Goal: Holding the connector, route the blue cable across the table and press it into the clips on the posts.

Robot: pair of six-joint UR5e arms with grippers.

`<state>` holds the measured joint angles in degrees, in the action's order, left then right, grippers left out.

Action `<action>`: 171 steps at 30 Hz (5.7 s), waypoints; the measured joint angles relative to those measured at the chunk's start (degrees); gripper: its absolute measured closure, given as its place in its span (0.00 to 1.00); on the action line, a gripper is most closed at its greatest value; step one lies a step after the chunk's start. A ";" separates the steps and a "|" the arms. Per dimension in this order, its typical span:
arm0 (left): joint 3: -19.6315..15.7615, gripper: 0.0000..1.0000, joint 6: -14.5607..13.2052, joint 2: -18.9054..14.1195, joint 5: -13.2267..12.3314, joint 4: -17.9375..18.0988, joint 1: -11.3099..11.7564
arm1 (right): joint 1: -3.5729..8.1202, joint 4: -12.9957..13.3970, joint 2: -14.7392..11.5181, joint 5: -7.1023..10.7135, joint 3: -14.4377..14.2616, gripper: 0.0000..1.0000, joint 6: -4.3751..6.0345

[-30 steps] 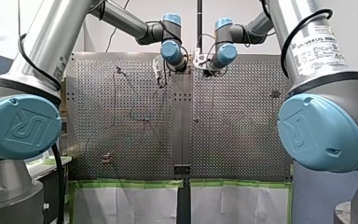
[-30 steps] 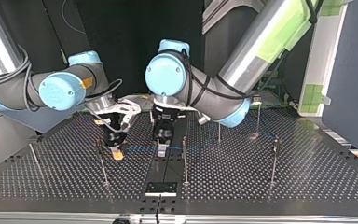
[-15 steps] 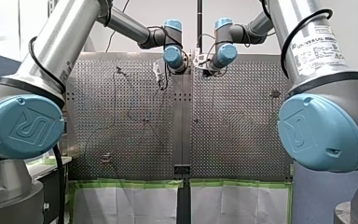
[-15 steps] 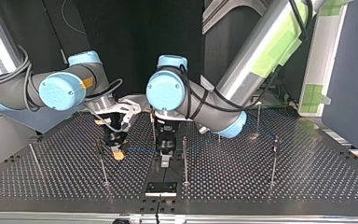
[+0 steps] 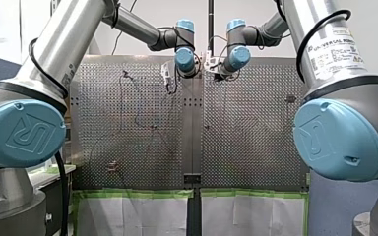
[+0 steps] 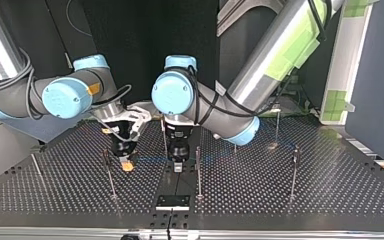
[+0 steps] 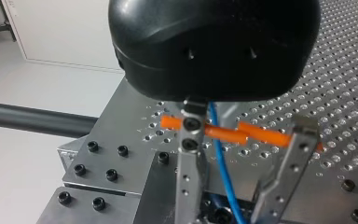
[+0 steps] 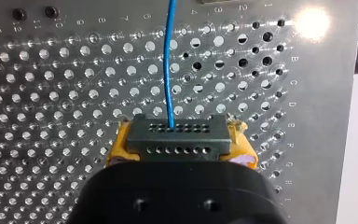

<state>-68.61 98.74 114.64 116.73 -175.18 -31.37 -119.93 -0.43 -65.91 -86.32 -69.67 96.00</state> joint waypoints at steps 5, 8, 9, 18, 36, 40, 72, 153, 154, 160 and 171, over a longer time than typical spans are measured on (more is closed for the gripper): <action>-0.21 1.00 0.15 0.00 -0.04 -0.02 -0.18 | -0.01 -0.06 0.01 0.00 -0.02 1.00 0.00; -0.97 1.00 0.50 0.00 -0.02 0.04 -0.28 | -0.14 -0.12 0.02 0.01 -0.05 1.00 0.03; -1.43 1.00 0.60 0.00 0.00 0.16 -0.35 | -0.19 -0.14 0.02 0.00 -0.08 1.00 0.04; -5.51 1.00 1.29 -0.01 0.75 3.58 -1.49 | -0.55 -0.33 -0.05 0.00 -1.88 1.00 -0.09; -15.32 1.00 2.90 0.00 0.95 13.41 -1.95 | -0.35 -0.02 -0.07 -0.31 -10.53 1.00 -2.60; -17.25 1.00 2.70 0.10 -0.05 15.34 -1.81 | -0.44 0.06 -0.07 -0.43 -12.40 1.00 -3.21; -33.39 1.00 4.32 6.29 -8.01 31.44 -2.00 | 0.01 6.52 0.05 -0.54 -23.07 1.00 -5.75; -16.39 1.00 11.14 17.16 -17.95 25.42 4.08 | 7.87 16.88 6.37 10.73 -23.67 1.00 0.00; -15.95 1.00 10.99 17.38 -17.97 25.07 4.18 | 8.12 17.04 6.40 10.97 -23.64 1.00 0.15; -13.21 1.00 10.38 17.86 -17.90 23.55 4.70 | 9.23 17.35 6.59 11.47 -22.80 1.00 0.74; -11.73 0.82 8.87 17.85 -16.68 21.61 4.75 | 10.79 17.40 8.06 11.60 -20.24 1.00 1.19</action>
<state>-80.34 107.60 132.49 100.05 -153.57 -26.62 -109.14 16.96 -57.84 -74.72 -89.90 97.18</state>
